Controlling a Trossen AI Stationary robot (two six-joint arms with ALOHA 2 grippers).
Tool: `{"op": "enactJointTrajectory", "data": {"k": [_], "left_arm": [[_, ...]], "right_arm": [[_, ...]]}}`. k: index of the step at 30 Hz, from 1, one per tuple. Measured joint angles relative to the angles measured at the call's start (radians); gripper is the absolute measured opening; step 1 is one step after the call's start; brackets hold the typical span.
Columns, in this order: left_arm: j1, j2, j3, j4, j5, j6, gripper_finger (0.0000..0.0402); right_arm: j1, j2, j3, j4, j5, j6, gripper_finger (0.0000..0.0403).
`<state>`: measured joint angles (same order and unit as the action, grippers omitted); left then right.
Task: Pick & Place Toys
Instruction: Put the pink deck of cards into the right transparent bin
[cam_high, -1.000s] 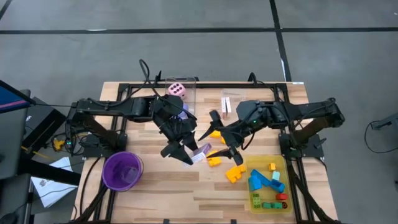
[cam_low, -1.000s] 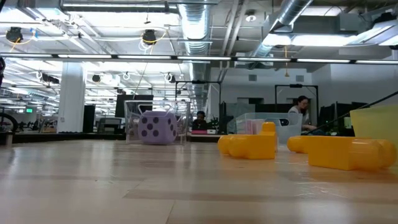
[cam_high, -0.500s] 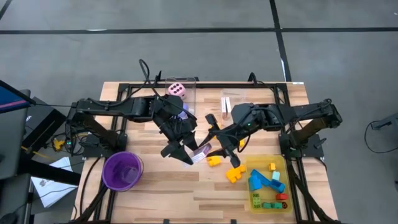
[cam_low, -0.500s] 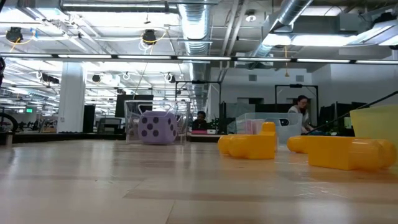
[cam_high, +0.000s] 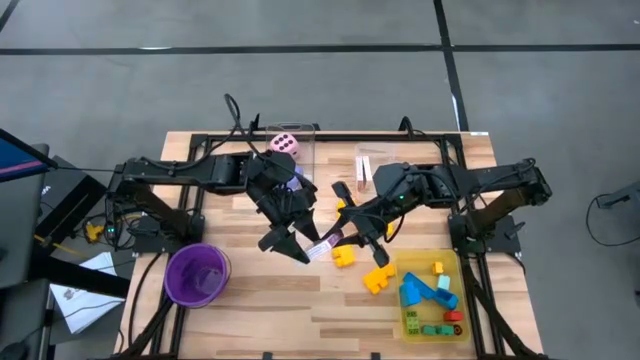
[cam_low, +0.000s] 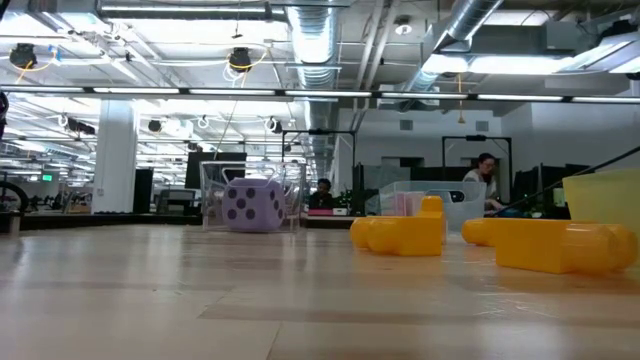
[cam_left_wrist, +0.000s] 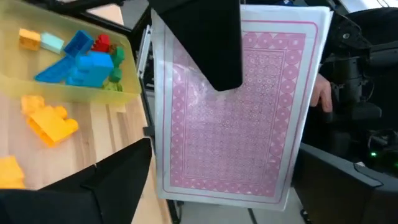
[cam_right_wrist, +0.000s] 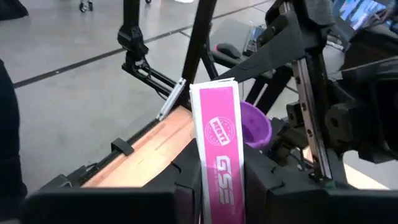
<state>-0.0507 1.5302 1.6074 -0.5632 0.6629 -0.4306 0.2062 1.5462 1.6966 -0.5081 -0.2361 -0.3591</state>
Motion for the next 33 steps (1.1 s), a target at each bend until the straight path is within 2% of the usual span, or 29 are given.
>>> {"op": "enactJointTrajectory", "data": {"k": [6,15,21,27,33], "left_arm": [[0.052,-0.027,0.000,-0.078,-0.003,0.078,0.0364],[0.135,-0.091,0.000,-0.162,-0.030,0.143,0.0363],[0.149,-0.109,0.000,-0.184,-0.084,0.143,0.0362],[0.144,-0.107,-0.001,-0.209,-0.121,0.143,0.0362],[0.143,-0.107,-0.001,-0.225,-0.147,0.138,0.0362]], "right_arm": [[-0.004,-0.039,0.000,-0.081,0.005,0.018,0.0058],[-0.013,-0.106,0.000,-0.380,0.003,0.239,0.0058],[-0.012,-0.147,0.000,-0.577,0.101,0.432,0.0058],[-0.016,-0.170,0.001,-0.724,0.249,0.678,0.0058],[-0.043,-0.169,-0.001,-0.878,0.331,0.908,0.0058]]}}
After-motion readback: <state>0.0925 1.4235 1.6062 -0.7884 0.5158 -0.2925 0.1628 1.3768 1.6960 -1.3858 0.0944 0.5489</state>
